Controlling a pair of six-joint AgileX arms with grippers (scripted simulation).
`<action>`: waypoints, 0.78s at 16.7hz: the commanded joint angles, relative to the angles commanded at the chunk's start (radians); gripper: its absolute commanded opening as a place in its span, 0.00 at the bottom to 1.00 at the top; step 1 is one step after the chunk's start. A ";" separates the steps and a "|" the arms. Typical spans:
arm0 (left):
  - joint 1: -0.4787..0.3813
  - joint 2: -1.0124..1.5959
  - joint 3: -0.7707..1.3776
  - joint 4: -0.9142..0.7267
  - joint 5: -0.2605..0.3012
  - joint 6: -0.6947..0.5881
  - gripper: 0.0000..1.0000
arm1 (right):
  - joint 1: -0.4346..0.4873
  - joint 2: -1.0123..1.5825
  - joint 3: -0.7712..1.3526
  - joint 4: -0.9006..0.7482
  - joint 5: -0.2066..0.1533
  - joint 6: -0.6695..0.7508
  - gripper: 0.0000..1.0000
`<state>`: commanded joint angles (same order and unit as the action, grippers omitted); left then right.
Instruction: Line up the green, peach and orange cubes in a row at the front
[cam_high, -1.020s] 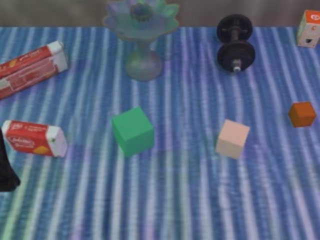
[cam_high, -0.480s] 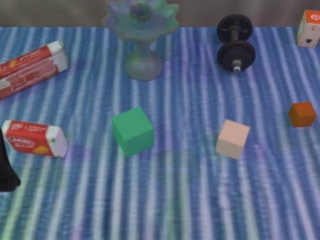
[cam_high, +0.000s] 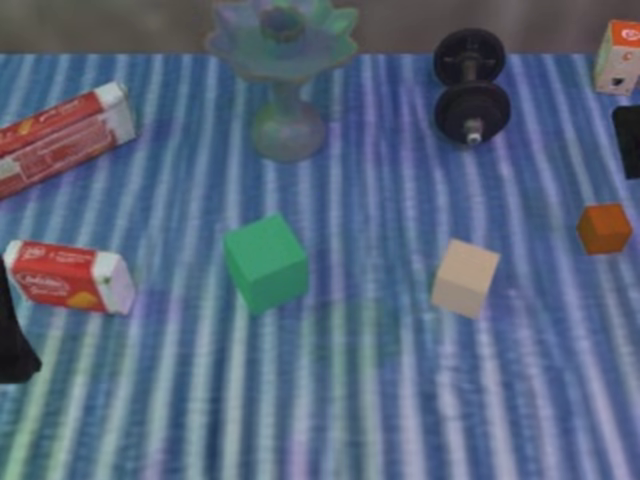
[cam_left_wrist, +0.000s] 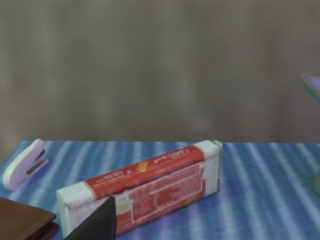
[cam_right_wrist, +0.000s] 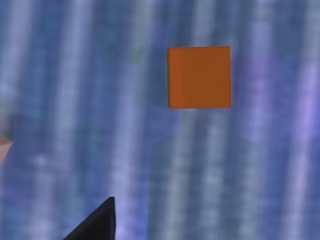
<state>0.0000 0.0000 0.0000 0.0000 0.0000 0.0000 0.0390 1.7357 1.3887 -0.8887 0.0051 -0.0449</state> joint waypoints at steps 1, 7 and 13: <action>0.000 0.000 0.000 0.000 0.000 0.000 1.00 | 0.002 0.091 0.073 -0.048 0.000 -0.002 1.00; 0.000 0.000 0.000 0.000 0.000 0.000 1.00 | 0.011 0.469 0.420 -0.244 0.000 -0.011 1.00; 0.000 0.000 0.000 0.000 0.000 0.000 1.00 | 0.013 0.552 0.499 -0.281 -0.001 -0.013 1.00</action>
<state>0.0000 0.0000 0.0000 0.0000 0.0000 0.0000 0.0517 2.2881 1.8873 -1.1700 0.0039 -0.0581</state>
